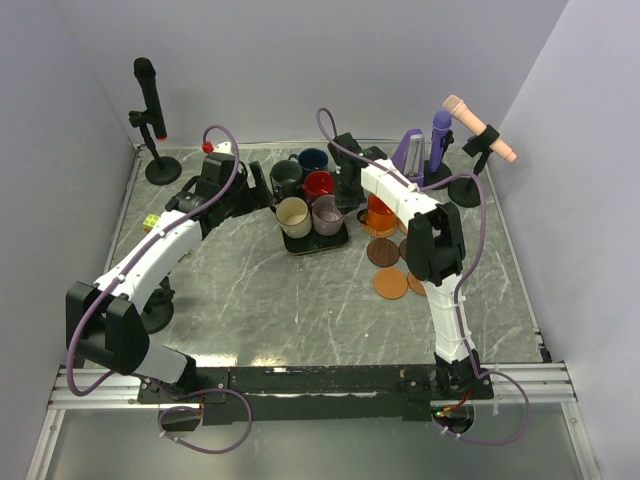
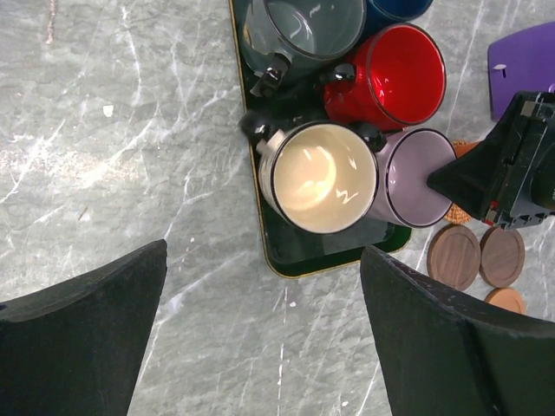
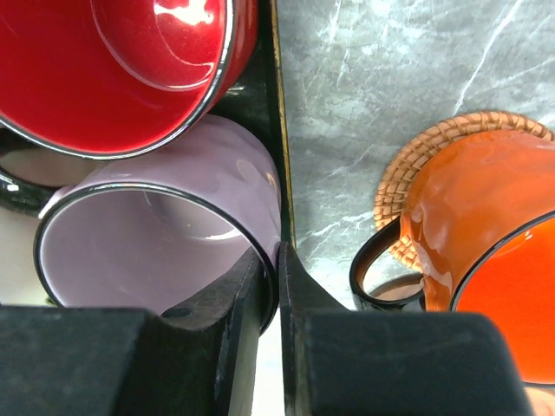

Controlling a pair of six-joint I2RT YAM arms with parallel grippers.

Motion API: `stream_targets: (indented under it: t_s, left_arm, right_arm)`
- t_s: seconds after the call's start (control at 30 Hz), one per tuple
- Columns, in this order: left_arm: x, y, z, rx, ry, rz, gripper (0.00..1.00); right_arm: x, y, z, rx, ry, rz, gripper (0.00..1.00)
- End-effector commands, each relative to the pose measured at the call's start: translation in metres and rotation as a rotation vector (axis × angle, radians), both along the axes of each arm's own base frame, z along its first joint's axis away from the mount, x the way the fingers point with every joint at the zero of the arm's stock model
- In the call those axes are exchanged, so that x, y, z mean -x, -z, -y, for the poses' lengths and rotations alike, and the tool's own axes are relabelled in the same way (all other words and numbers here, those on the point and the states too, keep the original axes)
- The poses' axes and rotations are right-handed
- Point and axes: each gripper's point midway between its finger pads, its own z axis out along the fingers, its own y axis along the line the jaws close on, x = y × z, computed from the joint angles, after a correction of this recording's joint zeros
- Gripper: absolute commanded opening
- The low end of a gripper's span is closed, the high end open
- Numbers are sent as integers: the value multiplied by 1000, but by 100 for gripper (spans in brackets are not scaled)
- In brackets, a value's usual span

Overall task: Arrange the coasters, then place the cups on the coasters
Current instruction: Pick up the cup from the tray.

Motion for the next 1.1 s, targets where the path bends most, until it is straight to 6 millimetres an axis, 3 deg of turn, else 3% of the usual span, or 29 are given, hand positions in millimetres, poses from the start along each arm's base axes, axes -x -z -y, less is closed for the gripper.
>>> stream_targets:
  t_s: [0.0,0.37,0.63,0.87,1.07]
  left_arm:
    - [1,-21,9,32,72,71,97]
    - [-4,-25,26,18,203,90,97]
    - [-7,-36,37,9,293,136,97]
    - [16,-56,61,13,574,326,99]
    - [32,-60,62,-48,684,435,98]
  right_arm:
    - [-15,-43,1,22,-77,124,0]
    - [-27,-108,16,86,-120,297,0]
    - [-20,-143,19,69,-162,362,0]
    - [18,-174,8,-16,-411,365,0]
    - [69,-168,-3,-158,-565,240,0]
